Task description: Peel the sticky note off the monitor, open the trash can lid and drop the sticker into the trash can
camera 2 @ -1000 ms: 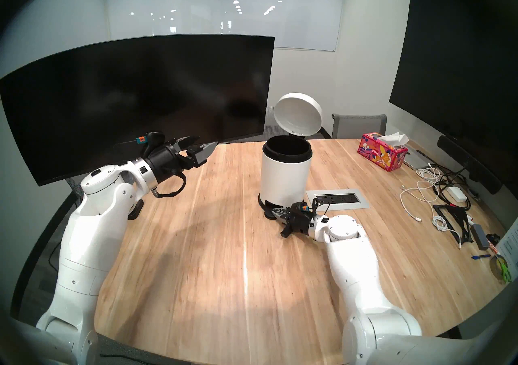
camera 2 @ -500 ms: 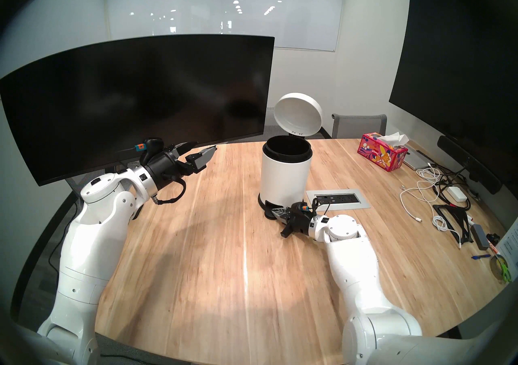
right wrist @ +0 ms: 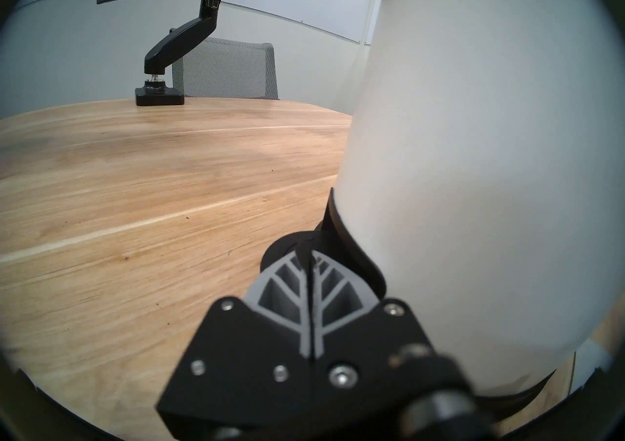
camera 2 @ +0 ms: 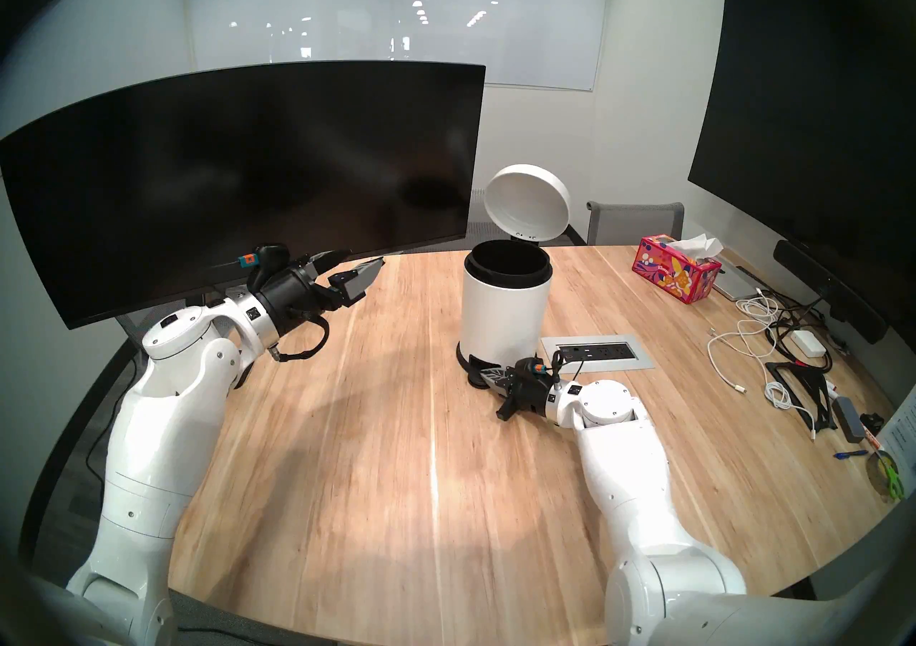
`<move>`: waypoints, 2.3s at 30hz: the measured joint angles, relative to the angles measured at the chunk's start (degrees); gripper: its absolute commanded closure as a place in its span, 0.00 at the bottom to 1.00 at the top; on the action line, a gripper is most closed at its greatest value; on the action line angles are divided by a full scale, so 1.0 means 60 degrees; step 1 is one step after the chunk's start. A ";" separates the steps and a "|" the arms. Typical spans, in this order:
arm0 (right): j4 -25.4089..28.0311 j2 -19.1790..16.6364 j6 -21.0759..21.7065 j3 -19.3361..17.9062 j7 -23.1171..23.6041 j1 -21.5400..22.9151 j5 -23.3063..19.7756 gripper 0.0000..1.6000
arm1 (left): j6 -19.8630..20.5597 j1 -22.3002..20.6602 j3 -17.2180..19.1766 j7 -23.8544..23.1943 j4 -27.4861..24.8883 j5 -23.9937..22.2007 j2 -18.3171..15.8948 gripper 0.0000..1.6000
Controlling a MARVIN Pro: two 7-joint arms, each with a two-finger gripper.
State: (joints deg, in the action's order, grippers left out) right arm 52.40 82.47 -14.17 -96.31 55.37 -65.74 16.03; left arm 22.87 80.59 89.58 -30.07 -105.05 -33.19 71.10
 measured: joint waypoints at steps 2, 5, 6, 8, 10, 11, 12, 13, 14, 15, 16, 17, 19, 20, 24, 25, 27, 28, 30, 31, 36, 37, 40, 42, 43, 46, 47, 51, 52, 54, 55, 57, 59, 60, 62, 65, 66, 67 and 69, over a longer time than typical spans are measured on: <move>0.0015 0.0000 0.0003 0.0000 0.0003 -0.0004 0.0000 1.00 | 0.0000 0.0000 0.0002 -0.0005 0.0000 0.0002 0.0002 0.00; 0.0092 0.0000 0.0028 0.0003 0.0020 -0.0036 0.0017 1.00 | -0.0001 0.0000 0.0007 -0.0011 -0.0001 0.0002 0.0006 0.00; 0.0117 0.0000 0.0038 0.0003 0.0027 -0.0049 0.0026 1.00 | -0.0001 0.0000 0.0008 -0.0013 -0.0001 0.0003 0.0007 0.00; 0.0161 0.0000 0.0054 0.0001 0.0048 -0.0073 0.0036 1.00 | -0.0001 0.0000 0.0011 -0.0015 -0.0001 0.0004 0.0010 0.00; 0.0192 0.0000 0.0064 -0.0008 0.0076 -0.0089 0.0038 1.00 | -0.0001 0.0000 0.0013 -0.0018 -0.0001 0.0005 0.0013 0.00; 0.0203 -0.0001 0.0069 -0.0014 0.0087 -0.0095 0.0038 1.00 | -0.0001 0.0000 0.0014 -0.0019 -0.0001 0.0006 0.0014 0.00; 0.0227 -0.0001 0.0079 -0.0023 0.0104 -0.0108 0.0033 1.00 | -0.0001 0.0000 0.0016 -0.0021 -0.0001 0.0006 0.0015 0.00; 0.0271 0.0000 0.0103 -0.0040 0.0138 -0.0133 0.0009 1.00 | -0.0001 0.0000 0.0017 -0.0023 -0.0001 0.0007 0.0017 0.00; 0.0298 -0.0001 0.0119 -0.0050 0.0159 -0.0150 -0.0006 1.00 | -0.0001 0.0000 0.0017 -0.0024 -0.0001 0.0008 0.0018 0.00; 0.0352 -0.0001 0.0156 -0.0078 0.0208 -0.0188 -0.0035 1.00 | -0.0001 0.0000 0.0019 -0.0025 -0.0001 0.0008 0.0020 0.00; 0.0392 -0.0003 0.0183 -0.0097 0.0240 -0.0216 -0.0051 1.00 | -0.0001 0.0000 0.0019 -0.0027 -0.0001 0.0008 0.0021 0.00; 0.0432 -0.0005 0.0210 -0.0117 0.0273 -0.0244 -0.0067 1.00 | -0.0001 0.0000 0.0020 -0.0028 -0.0001 0.0009 0.0022 0.00; 0.0574 -0.0015 0.0307 -0.0181 0.0373 -0.0336 -0.0115 1.00 | -0.0001 -0.0001 0.0021 -0.0032 -0.0002 0.0010 0.0024 0.00; 0.0641 -0.0022 0.0354 -0.0211 0.0419 -0.0376 -0.0131 1.00 | -0.0001 -0.0001 0.0022 -0.0033 -0.0002 0.0010 0.0026 0.00; 0.0827 -0.0048 0.0488 -0.0317 0.0555 -0.0494 -0.0183 1.00 | -0.0001 -0.0001 0.0024 -0.0038 -0.0002 0.0011 0.0030 0.00; 0.0870 -0.0052 0.0518 -0.0341 0.0582 -0.0518 -0.0195 1.00 | -0.0001 -0.0001 0.0025 -0.0039 -0.0002 0.0012 0.0031 0.00; 0.0999 -0.0058 0.0600 -0.0401 0.0659 -0.0580 -0.0231 1.00 | -0.0001 -0.0001 0.0026 -0.0041 -0.0002 0.0012 0.0034 0.00; 0.1043 -0.0060 0.0624 -0.0419 0.0683 -0.0599 -0.0242 1.00 | -0.0001 -0.0001 0.0026 -0.0042 -0.0002 0.0012 0.0034 0.00; 0.1160 -0.0063 0.0689 -0.0476 0.0758 -0.0653 -0.0281 1.00 | -0.0001 -0.0001 0.0027 -0.0045 -0.0002 0.0013 0.0036 0.00; 0.1255 -0.0063 0.0738 -0.0522 0.0820 -0.0696 -0.0317 1.00 | -0.0001 -0.0001 0.0028 -0.0047 -0.0002 0.0013 0.0038 0.00; 0.1744 -0.0047 0.0931 -0.0686 0.1061 -0.0869 -0.0471 1.00 | -0.0001 -0.0002 0.0030 -0.0052 -0.0002 0.0014 0.0043 0.00; 0.1819 -0.0042 0.0962 -0.0709 0.1097 -0.0894 -0.0491 1.00 | -0.0001 -0.0002 0.0030 -0.0053 -0.0002 0.0014 0.0043 0.00; 0.2111 -0.0018 0.1086 -0.0803 0.1228 -0.0994 -0.0566 1.00 | -0.0001 -0.0002 0.0032 -0.0054 -0.0002 0.0016 0.0046 0.00; 0.2296 -0.0003 0.1174 -0.0865 0.1308 -0.1064 -0.0611 1.00 | -0.0001 -0.0002 0.0033 -0.0054 -0.0002 0.0017 0.0048 0.00; 0.2428 0.0005 0.1237 -0.0914 0.1366 -0.1116 -0.0642 1.00 | -0.0001 -0.0002 0.0034 -0.0054 -0.0002 0.0018 0.0049 0.00; 0.2696 0.0015 0.1364 -0.1020 0.1485 -0.1228 -0.0710 1.00 | -0.0001 -0.0002 0.0036 -0.0054 -0.0002 0.0019 0.0051 0.00; 0.2809 0.0016 0.1417 -0.1070 0.1531 -0.1275 -0.0737 1.00 | -0.0001 -0.0002 0.0037 -0.0054 -0.0002 0.0019 0.0051 0.00; 0.3174 -0.0002 0.1608 -0.1286 0.1682 -0.1417 -0.0832 1.00 | -0.0001 -0.0002 0.0039 -0.0054 -0.0002 0.0021 0.0054 0.00; 0.3226 -0.0012 0.1640 -0.1326 0.1705 -0.1438 -0.0845 1.00 | -0.0001 -0.0002 0.0039 -0.0054 -0.0002 0.0021 0.0054 0.00; 0.3393 -0.0061 0.1752 -0.1470 0.1769 -0.1505 -0.0884 1.00 | -0.0001 -0.0002 0.0040 -0.0054 -0.0002 0.0022 0.0056 0.00; 0.3424 -0.0072 0.1773 -0.1500 0.1779 -0.1517 -0.0891 1.00 | -0.0001 -0.0002 0.0040 -0.0054 -0.0002 0.0022 0.0056 0.00; 0.3565 -0.0120 0.1873 -0.1645 0.1828 -0.1570 -0.0927 1.00 | -0.0001 -0.0002 0.0041 -0.0054 -0.0002 0.0022 0.0057 0.00; 0.3703 -0.0168 0.1963 -0.1794 0.1873 -0.1620 -0.0963 1.00 | -0.0001 -0.0002 0.0042 -0.0054 -0.0002 0.0023 0.0058 0.00; 0.3740 -0.0181 0.1986 -0.1836 0.1884 -0.1632 -0.0974 1.00 | -0.0001 -0.0002 0.0042 -0.0054 -0.0002 0.0023 0.0059 0.00; 0.3881 -0.0223 0.2071 -0.1997 0.1915 -0.1677 -0.1018 1.00 | -0.0001 -0.0003 0.0042 -0.0054 -0.0002 0.0024 0.0060 0.00; 0.4116 -0.0256 0.2185 -0.2258 0.1923 -0.1739 -0.1086 1.00 | -0.0001 -0.0003 0.0043 -0.0054 -0.0002 0.0025 0.0061 0.00; 0.4165 -0.0260 0.2205 -0.2310 0.1923 -0.1750 -0.1099 1.00 | -0.0001 -0.0003 0.0043 -0.0054 -0.0002 0.0025 0.0061 0.00; 0.4228 -0.0263 0.2235 -0.2375 0.1921 -0.1764 -0.1116 1.00 | -0.0001 -0.0003 0.0043 -0.0054 -0.0002 0.0025 0.0062 0.00; 0.4420 -0.0258 0.2320 -0.2552 0.1870 -0.1803 -0.1161 1.00 | -0.0001 -0.0003 0.0044 -0.0054 -0.0002 0.0026 0.0062 0.00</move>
State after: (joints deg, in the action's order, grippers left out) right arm 78.92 80.92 -0.25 -111.62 66.59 -76.56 9.06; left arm 22.86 80.58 89.84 -30.39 -105.07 -33.03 71.47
